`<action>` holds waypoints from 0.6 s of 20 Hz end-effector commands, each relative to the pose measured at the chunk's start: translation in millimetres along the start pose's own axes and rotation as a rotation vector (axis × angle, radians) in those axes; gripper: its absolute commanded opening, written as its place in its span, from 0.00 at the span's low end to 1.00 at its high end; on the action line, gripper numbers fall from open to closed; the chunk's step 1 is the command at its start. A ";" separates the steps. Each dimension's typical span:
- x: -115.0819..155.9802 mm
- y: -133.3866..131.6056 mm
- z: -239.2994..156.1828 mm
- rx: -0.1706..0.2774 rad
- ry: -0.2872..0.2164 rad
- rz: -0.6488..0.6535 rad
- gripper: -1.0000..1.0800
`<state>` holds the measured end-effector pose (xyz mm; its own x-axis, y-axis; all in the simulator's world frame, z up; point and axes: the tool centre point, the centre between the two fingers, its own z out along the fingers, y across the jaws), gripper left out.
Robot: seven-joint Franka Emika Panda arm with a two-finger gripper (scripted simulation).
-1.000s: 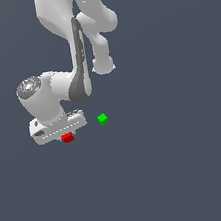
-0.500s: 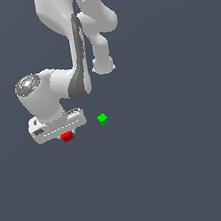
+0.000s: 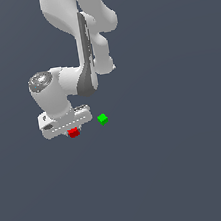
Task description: Stack the red cube on top of the green cube.
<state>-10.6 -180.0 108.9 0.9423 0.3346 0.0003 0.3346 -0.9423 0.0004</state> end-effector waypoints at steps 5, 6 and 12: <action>-14.3 -41.3 12.0 0.000 0.001 -0.001 0.00; -17.1 -49.3 14.4 0.000 0.001 -0.001 0.00; -32.8 -96.3 28.8 0.000 0.000 -0.001 0.00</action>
<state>-66.2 -109.6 83.2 0.9420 0.3357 -0.0004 0.3357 -0.9420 -0.0002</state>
